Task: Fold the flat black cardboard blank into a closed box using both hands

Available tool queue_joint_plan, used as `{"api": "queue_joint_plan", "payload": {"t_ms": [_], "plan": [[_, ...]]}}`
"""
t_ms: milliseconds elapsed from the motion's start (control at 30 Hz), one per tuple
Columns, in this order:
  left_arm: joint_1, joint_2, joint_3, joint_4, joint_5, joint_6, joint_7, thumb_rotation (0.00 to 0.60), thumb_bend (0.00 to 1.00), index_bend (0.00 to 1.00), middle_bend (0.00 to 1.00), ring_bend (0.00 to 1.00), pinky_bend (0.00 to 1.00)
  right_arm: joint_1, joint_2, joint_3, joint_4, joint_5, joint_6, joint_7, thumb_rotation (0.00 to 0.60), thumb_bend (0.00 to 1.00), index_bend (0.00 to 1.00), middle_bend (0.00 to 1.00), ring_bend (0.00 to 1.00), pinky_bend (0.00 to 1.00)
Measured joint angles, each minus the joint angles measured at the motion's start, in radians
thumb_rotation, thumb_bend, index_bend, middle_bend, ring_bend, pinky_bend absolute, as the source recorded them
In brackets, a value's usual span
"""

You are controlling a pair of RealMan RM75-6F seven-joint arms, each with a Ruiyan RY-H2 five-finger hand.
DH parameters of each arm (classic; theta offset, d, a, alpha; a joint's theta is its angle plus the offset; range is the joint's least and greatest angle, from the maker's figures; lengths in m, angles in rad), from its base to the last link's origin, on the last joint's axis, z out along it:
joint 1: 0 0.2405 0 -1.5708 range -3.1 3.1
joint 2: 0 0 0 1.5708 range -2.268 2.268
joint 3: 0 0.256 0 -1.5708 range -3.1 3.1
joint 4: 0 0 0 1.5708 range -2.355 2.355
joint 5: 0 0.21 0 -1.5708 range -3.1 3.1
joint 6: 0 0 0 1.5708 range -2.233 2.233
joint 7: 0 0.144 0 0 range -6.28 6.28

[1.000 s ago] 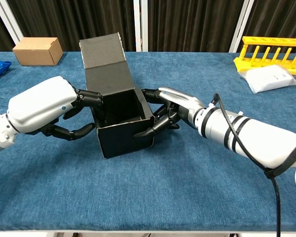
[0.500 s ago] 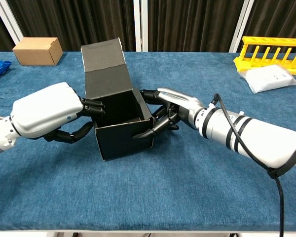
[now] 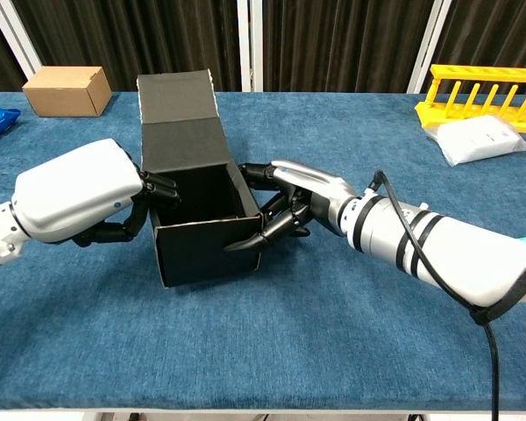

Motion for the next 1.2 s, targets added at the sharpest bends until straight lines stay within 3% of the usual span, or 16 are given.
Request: {"api": "queue_joint_plan", "payload": {"t_ms": [233, 700, 900, 1000, 1067, 1200], "plan": [[0.013, 0.009, -0.011, -0.006, -0.012, 0.019, 0.005, 0.6, 0.12, 0.52, 0.31, 0.69, 0.96, 0.002, 0.004, 0.02, -0.015, 0.022, -0.001, 0.002, 0.6, 0.18, 0.42, 0.34, 0.76, 1.0], [0.041, 0.019, -0.041, 0.02, -0.03, 0.116, -0.046, 0.6, 0.07, 0.31, 0.26, 0.67, 0.95, 0.015, 0.02, 0.064, -0.019, 0.073, -0.012, -0.056, 0.6, 0.18, 0.42, 0.33, 0.76, 1.0], [0.051, 0.017, -0.058, 0.035, -0.038, 0.173, -0.078, 0.6, 0.06, 0.3, 0.26, 0.68, 0.96, 0.021, 0.011, 0.084, 0.015, 0.1, -0.014, -0.087, 0.6, 0.18, 0.4, 0.32, 0.76, 1.0], [0.062, 0.014, -0.077, 0.048, -0.05, 0.219, -0.106, 0.6, 0.06, 0.3, 0.27, 0.69, 0.96, 0.027, -0.005, 0.095, 0.048, 0.116, -0.014, -0.112, 0.6, 0.18, 0.33, 0.28, 0.75, 1.0], [0.069, 0.014, -0.088, 0.053, -0.064, 0.233, -0.129, 0.6, 0.06, 0.3, 0.27, 0.7, 0.96, 0.033, -0.023, 0.104, 0.076, 0.128, -0.015, -0.133, 0.6, 0.16, 0.21, 0.21, 0.73, 1.0], [0.089, 0.018, -0.108, 0.038, -0.099, 0.226, -0.2, 0.599, 0.06, 0.3, 0.27, 0.7, 0.97, 0.046, -0.053, 0.118, 0.108, 0.157, -0.03, -0.165, 0.6, 0.05, 0.03, 0.1, 0.7, 1.0]]}}
